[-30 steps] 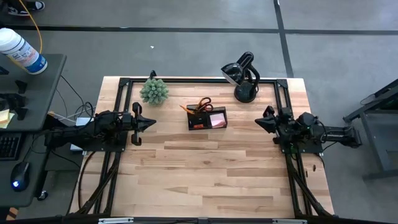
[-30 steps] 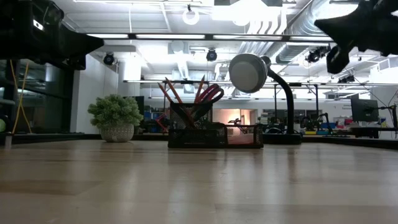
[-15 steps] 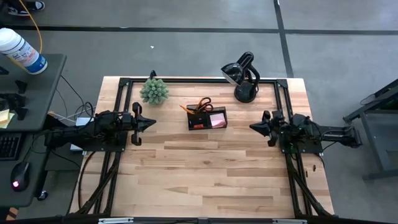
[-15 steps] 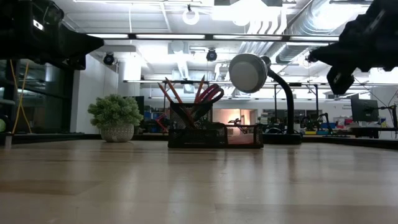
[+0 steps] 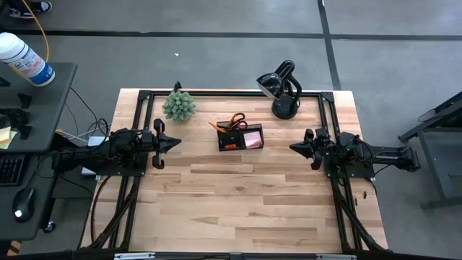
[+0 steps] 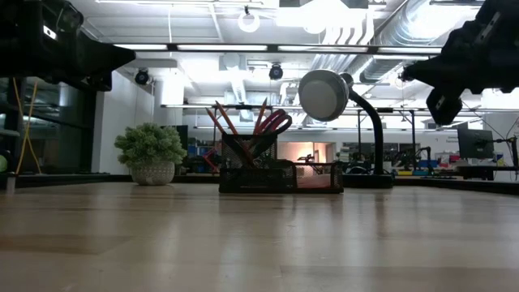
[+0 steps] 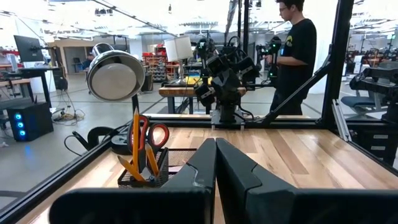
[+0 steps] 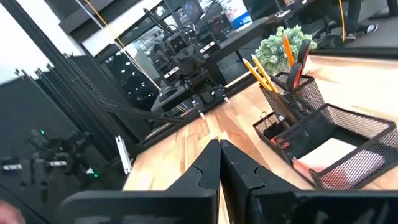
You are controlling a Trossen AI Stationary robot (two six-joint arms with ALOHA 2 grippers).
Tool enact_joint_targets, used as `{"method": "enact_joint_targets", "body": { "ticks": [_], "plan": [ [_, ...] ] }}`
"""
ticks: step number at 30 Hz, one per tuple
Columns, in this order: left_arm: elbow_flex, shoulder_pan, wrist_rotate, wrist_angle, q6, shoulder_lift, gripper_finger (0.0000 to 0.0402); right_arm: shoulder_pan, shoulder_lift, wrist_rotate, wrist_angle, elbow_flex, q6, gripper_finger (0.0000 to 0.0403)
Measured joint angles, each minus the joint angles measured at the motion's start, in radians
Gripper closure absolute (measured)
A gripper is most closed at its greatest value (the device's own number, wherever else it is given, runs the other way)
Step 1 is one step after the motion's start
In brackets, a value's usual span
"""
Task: Pick and place office supplies into organizer
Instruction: Return to Home Position
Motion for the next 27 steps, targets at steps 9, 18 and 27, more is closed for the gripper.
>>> {"method": "enact_joint_targets", "body": {
  "ticks": [9, 18, 27],
  "plan": [
    [0.0, 0.0, 0.0, 0.0, 0.0, 0.0, 0.0401, 0.0, 0.0, 0.0, -0.001, 0.0, -0.25, 0.0402],
    [0.0, 0.0, 0.0, 0.0, 0.0, 0.0, 0.0401, 0.0, 0.0, 0.0, 0.0, 0.0, -0.27, 0.0402],
    [0.0, 0.0, 0.0, 0.0, 0.0, 0.0, 0.0401, 0.0, 0.0, 0.0, 0.0, 0.0, -0.27, 0.0402]
  ]
}}
